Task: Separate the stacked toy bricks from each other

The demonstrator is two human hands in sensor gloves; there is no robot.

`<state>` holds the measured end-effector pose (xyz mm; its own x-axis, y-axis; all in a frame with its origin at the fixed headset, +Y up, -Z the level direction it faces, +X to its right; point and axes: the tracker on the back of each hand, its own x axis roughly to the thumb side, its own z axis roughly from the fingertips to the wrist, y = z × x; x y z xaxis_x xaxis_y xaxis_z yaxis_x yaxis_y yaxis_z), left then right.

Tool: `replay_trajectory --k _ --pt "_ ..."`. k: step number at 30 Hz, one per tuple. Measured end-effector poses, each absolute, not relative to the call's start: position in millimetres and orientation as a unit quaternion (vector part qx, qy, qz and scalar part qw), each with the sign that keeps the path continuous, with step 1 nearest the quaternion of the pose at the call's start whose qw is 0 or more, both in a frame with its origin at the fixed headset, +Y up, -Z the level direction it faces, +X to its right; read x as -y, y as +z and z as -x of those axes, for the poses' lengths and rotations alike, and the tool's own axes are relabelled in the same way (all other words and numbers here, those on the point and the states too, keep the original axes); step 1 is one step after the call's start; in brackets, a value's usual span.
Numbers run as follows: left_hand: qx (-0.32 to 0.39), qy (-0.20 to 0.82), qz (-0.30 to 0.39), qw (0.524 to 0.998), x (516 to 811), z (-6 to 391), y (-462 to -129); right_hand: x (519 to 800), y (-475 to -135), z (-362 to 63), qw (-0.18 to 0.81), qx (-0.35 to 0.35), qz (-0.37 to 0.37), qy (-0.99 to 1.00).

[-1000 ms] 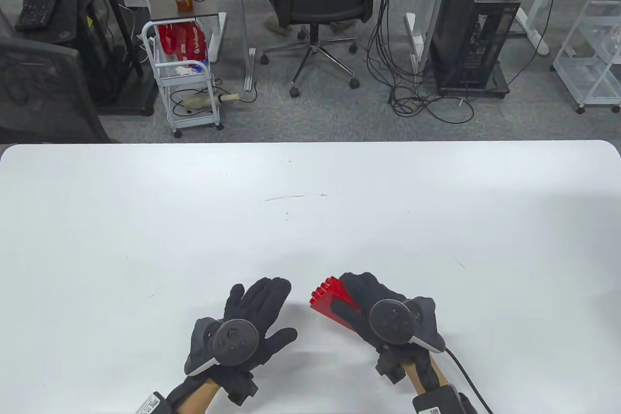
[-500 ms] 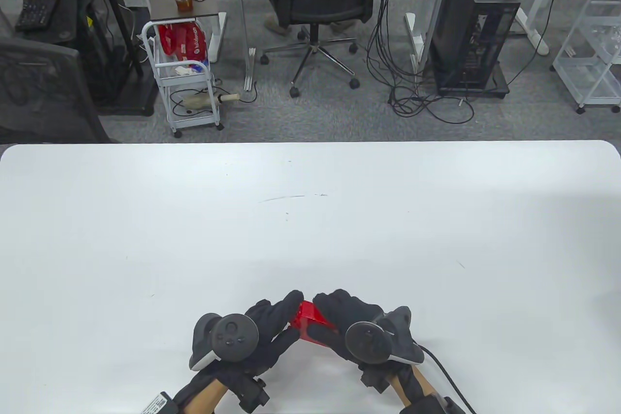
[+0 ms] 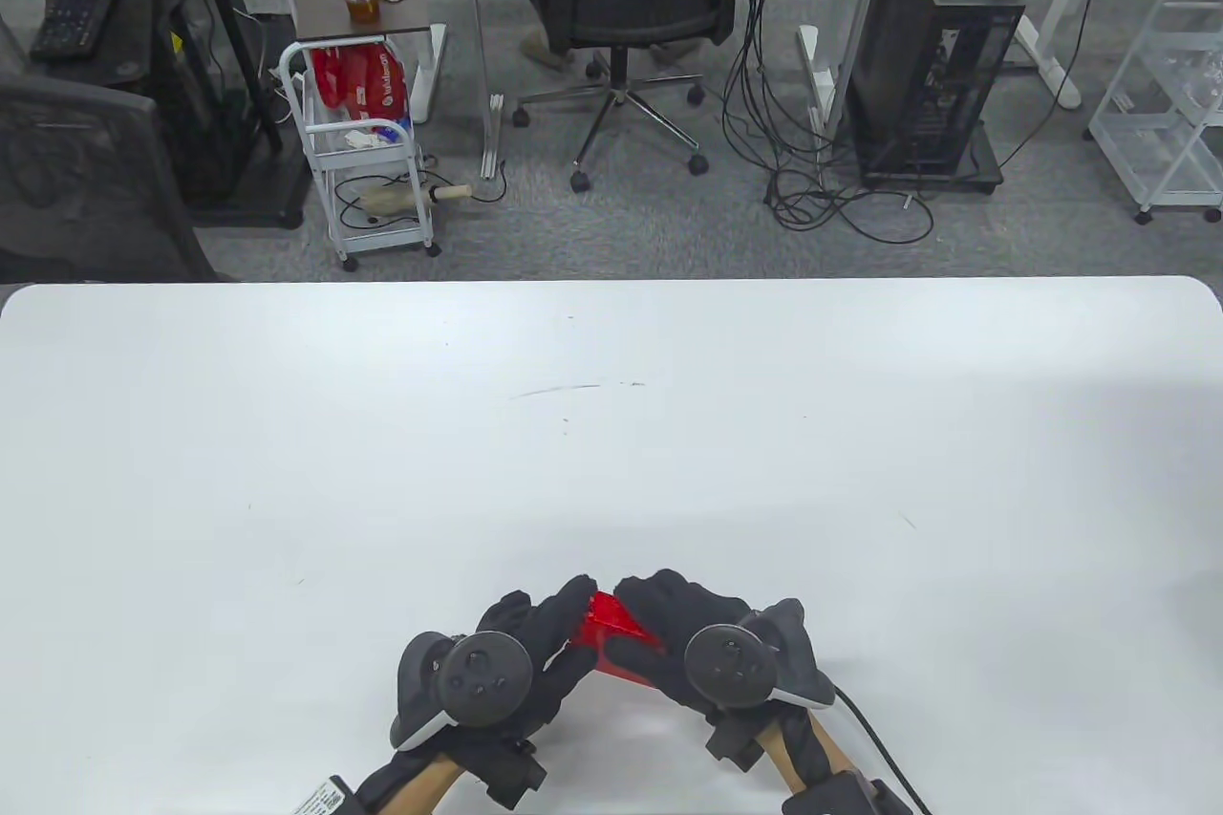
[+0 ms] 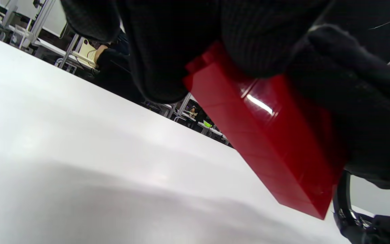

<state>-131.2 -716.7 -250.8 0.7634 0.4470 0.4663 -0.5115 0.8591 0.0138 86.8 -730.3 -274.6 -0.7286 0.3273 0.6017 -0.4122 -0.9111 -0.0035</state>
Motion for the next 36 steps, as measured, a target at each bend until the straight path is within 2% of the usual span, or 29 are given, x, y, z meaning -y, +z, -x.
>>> replay_trajectory --k 8,11,14,20,24,26,30,33,36 --pt "0.189 0.187 -0.138 0.954 714.2 119.0 -249.7 734.3 -283.4 -101.4 0.2 0.076 -0.288 0.934" --pt "0.164 0.14 -0.175 0.961 714.0 127.5 -252.7 730.5 -284.4 -112.7 0.222 0.087 -0.269 0.933" --pt "0.097 0.097 -0.187 0.973 718.4 150.6 -263.3 727.3 -284.2 -125.5 0.238 0.103 -0.249 0.933" --pt "-0.066 0.032 -0.136 0.988 726.3 208.3 -286.7 727.6 -281.3 -135.6 0.268 0.095 -0.239 0.929" --pt "-0.162 0.064 -0.086 0.981 734.5 251.5 -298.9 727.8 -281.6 -135.4 0.276 0.092 -0.238 0.927" --pt "-0.204 0.062 -0.035 0.976 739.8 269.5 -302.1 727.2 -281.8 -136.7 0.284 0.092 -0.238 0.924" --pt "-0.269 0.081 0.013 0.96 752.9 297.3 -307.3 726.4 -281.1 -139.0 0.297 0.093 -0.239 0.92" --pt "-0.291 0.084 0.051 0.952 758.6 306.8 -309.9 726.9 -280.3 -138.6 0.293 0.092 -0.244 0.92" --pt "-0.305 0.083 0.049 0.947 758.9 310.9 -310.1 728.0 -279.6 -138.0 0.302 0.085 -0.25 0.916"
